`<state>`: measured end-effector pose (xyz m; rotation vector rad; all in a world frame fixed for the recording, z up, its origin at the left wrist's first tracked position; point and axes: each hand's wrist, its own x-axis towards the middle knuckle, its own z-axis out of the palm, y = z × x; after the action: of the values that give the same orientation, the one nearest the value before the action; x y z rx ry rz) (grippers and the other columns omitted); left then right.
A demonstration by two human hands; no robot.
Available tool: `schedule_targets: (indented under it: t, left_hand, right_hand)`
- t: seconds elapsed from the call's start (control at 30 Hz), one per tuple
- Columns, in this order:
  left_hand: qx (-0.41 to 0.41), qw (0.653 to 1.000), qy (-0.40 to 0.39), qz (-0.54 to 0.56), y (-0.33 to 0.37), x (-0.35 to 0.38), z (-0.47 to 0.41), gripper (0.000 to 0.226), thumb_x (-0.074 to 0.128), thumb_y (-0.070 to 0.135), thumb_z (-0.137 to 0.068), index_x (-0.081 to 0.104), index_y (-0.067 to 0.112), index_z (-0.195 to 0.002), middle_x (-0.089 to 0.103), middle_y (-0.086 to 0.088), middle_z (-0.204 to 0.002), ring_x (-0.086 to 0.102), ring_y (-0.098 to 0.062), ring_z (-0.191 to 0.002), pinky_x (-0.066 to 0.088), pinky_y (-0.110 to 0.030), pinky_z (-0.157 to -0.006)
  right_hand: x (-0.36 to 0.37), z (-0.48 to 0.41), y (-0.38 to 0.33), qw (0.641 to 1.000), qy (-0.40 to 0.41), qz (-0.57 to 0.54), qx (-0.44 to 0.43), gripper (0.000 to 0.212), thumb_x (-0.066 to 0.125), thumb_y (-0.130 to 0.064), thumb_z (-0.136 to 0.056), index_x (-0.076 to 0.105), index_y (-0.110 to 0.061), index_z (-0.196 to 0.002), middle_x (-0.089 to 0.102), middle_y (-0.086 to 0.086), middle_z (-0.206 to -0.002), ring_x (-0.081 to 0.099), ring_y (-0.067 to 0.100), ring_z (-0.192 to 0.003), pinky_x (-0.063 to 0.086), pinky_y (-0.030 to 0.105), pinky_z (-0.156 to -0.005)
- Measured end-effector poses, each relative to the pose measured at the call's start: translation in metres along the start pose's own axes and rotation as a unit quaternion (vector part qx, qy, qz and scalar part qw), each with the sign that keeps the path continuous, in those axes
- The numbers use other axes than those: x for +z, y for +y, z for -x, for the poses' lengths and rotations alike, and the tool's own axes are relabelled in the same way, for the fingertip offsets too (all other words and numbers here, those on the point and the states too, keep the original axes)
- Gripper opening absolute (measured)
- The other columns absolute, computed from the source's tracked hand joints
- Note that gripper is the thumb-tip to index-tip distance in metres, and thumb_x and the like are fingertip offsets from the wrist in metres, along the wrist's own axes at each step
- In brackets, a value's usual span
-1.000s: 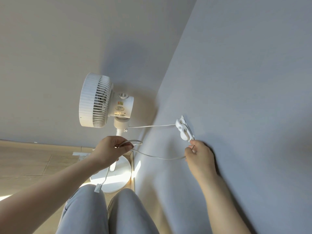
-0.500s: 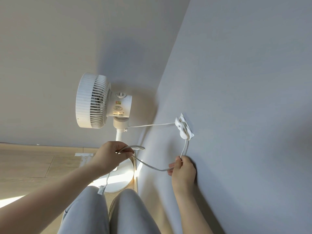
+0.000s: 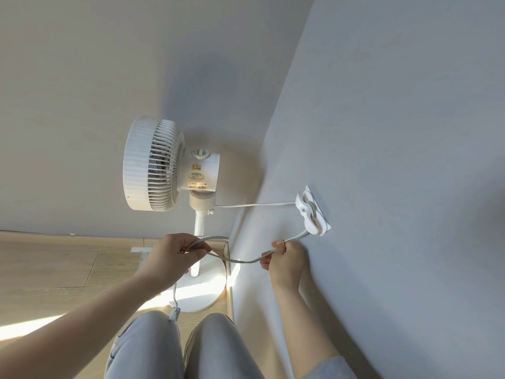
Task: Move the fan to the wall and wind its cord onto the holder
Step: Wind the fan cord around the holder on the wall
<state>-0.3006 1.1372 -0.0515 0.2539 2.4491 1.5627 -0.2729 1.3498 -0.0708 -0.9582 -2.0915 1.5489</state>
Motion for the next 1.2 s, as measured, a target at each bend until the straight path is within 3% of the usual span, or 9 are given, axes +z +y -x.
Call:
schedule_targets:
  t: [0.2, 0.37, 0.53, 0.67, 0.77, 0.83, 0.9, 1.03, 1.2]
  left_hand:
    - [-0.007, 1.000, 0.012, -0.004, -0.008, 0.000, -0.019, 0.012, 0.063, 0.016, -0.086, 0.073, 0.023, -0.083, 0.068, -0.006, -0.068, 0.053, -0.014, -0.056, 0.045, -0.019, -0.050]
    - [-0.014, 1.000, 0.010, -0.001, -0.018, -0.001, -0.032, 0.019, 0.062, 0.018, -0.087, 0.072, 0.034, -0.086, 0.074, -0.006, -0.078, 0.061, -0.017, -0.060, 0.051, -0.022, -0.054]
    - [-0.018, 0.999, -0.002, 0.035, -0.018, 0.001, -0.037, 0.017, 0.059, 0.015, -0.089, 0.070, 0.025, -0.098, 0.073, 0.002, -0.092, 0.065, -0.021, -0.081, 0.050, -0.020, -0.055]
    - [-0.028, 0.999, -0.006, 0.031, -0.019, -0.002, -0.039, 0.016, 0.058, 0.014, -0.089, 0.070, 0.024, -0.094, 0.073, 0.006, -0.086, 0.063, -0.015, -0.072, 0.050, -0.021, -0.056]
    - [-0.031, 0.999, -0.004, 0.029, -0.019, -0.003, -0.039, 0.017, 0.058, 0.014, -0.090, 0.068, 0.027, -0.087, 0.072, 0.006, -0.085, 0.061, -0.015, -0.066, 0.048, -0.019, -0.055]
    - [-0.032, 0.999, -0.001, 0.033, -0.019, -0.004, -0.039, 0.017, 0.058, 0.013, -0.090, 0.067, 0.027, -0.086, 0.072, 0.005, -0.085, 0.060, -0.014, -0.066, 0.047, -0.018, -0.054]
    - [-0.030, 0.999, 0.000, 0.035, -0.019, -0.004, -0.038, 0.016, 0.059, 0.013, -0.089, 0.067, 0.026, -0.087, 0.071, 0.003, -0.085, 0.060, -0.014, -0.066, 0.047, -0.017, -0.053]
    - [-0.019, 0.999, -0.001, 0.034, -0.012, -0.003, -0.038, 0.015, 0.059, 0.014, -0.090, 0.068, 0.025, -0.087, 0.071, 0.003, -0.083, 0.061, -0.015, -0.065, 0.047, -0.018, -0.054]
    - [0.002, 1.000, -0.002, 0.031, 0.000, -0.006, -0.036, 0.014, 0.058, 0.017, -0.090, 0.066, 0.029, -0.089, 0.072, 0.003, -0.085, 0.060, -0.014, -0.065, 0.048, -0.019, -0.054]
  right_hand:
    - [0.029, -0.030, -0.011, 0.999, -0.006, -0.040, 0.030, 0.034, 0.031, -0.016, -0.101, 0.053, -0.012, -0.075, 0.065, 0.022, -0.074, 0.058, 0.025, -0.049, 0.054, 0.028, -0.050]
    - [0.048, -0.049, -0.030, 0.997, -0.003, -0.071, 0.044, 0.037, 0.029, -0.017, -0.101, 0.052, -0.012, -0.073, 0.064, 0.022, -0.069, 0.056, 0.026, -0.048, 0.056, 0.033, -0.057]
    - [0.058, -0.067, -0.045, 0.992, 0.026, -0.108, 0.059, 0.038, 0.028, -0.022, -0.101, 0.052, -0.007, -0.075, 0.064, 0.020, -0.072, 0.053, 0.025, -0.045, 0.054, 0.034, -0.057]
    - [0.061, -0.073, -0.057, 0.987, 0.016, -0.140, 0.082, 0.033, 0.025, -0.017, -0.101, 0.051, 0.000, -0.089, 0.060, 0.016, -0.071, 0.050, 0.024, -0.045, 0.051, 0.027, -0.050]
    - [0.060, -0.073, -0.068, 0.977, -0.037, -0.177, 0.112, 0.026, 0.028, -0.006, -0.097, 0.048, 0.001, -0.082, 0.058, 0.023, -0.075, 0.051, 0.029, -0.057, 0.051, 0.029, -0.051]
    - [0.057, -0.074, -0.075, 0.976, -0.080, -0.161, 0.121, 0.019, 0.034, 0.000, -0.094, 0.048, 0.002, -0.082, 0.060, 0.030, -0.085, 0.059, 0.036, -0.072, 0.055, 0.036, -0.061]
    - [0.054, -0.074, -0.083, 0.976, -0.093, -0.152, 0.124, 0.019, 0.035, -0.005, -0.095, 0.050, 0.003, -0.085, 0.063, 0.027, -0.082, 0.064, 0.035, -0.072, 0.059, 0.038, -0.067]
    - [0.054, -0.078, -0.102, 0.954, -0.066, -0.242, 0.161, 0.031, 0.025, -0.010, -0.097, 0.048, -0.001, -0.078, 0.059, 0.019, -0.072, 0.057, 0.025, -0.058, 0.055, 0.026, -0.049]
    - [0.043, -0.083, -0.126, 0.924, -0.049, -0.331, 0.186, 0.024, 0.022, -0.004, -0.095, 0.046, 0.002, -0.100, 0.055, 0.019, -0.074, 0.055, 0.025, -0.062, 0.053, 0.033, -0.075]
